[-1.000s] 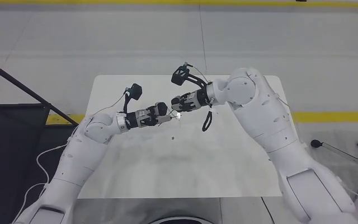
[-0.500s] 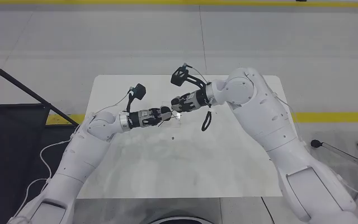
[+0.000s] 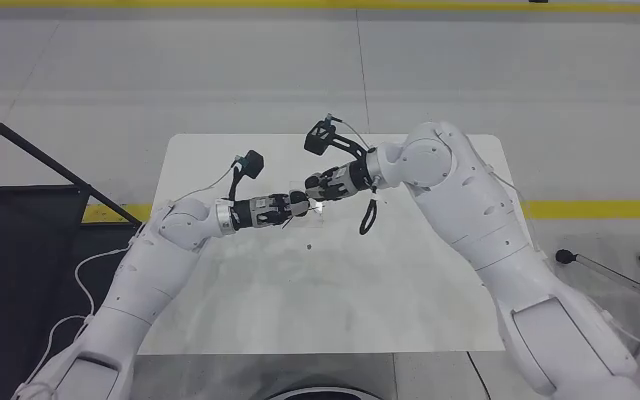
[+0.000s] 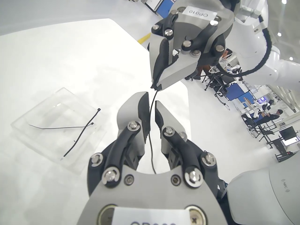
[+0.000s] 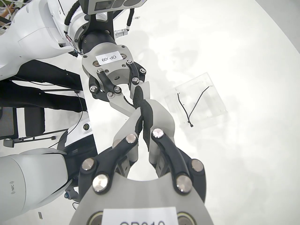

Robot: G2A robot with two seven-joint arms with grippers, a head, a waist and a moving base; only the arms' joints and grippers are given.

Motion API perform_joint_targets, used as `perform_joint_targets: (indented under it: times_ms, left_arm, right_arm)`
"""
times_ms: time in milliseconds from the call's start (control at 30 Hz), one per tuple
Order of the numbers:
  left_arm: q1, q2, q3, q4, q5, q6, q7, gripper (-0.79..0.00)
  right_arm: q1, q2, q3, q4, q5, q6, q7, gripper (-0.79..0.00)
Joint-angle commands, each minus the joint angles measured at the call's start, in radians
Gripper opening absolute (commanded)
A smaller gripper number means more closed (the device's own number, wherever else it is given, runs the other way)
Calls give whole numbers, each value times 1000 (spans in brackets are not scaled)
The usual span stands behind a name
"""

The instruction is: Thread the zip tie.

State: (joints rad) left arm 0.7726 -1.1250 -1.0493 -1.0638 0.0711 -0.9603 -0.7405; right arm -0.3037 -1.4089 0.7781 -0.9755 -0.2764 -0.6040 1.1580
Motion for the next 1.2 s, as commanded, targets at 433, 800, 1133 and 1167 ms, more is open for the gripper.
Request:
perform_joint_targets:
  times_ms: [433, 800, 1133, 1167]
  left_arm:
    - [-4, 3, 16, 0, 4, -2, 21, -785]
    - [25, 11, -31, -4, 30, 8, 158, -785]
    - [78, 7, -99, -40, 112, 25, 426, -785]
    - [78, 7, -99, -40, 112, 25, 426, -785]
  right_arm:
    - [0, 8, 2, -16, 10, 21, -2, -523]
    - [-49, 46, 82, -70, -4, 51, -53, -25]
    - [-212, 104, 222, -229, -15, 155, -130, 0]
    - [-216, 106, 226, -233, -17, 161, -129, 0]
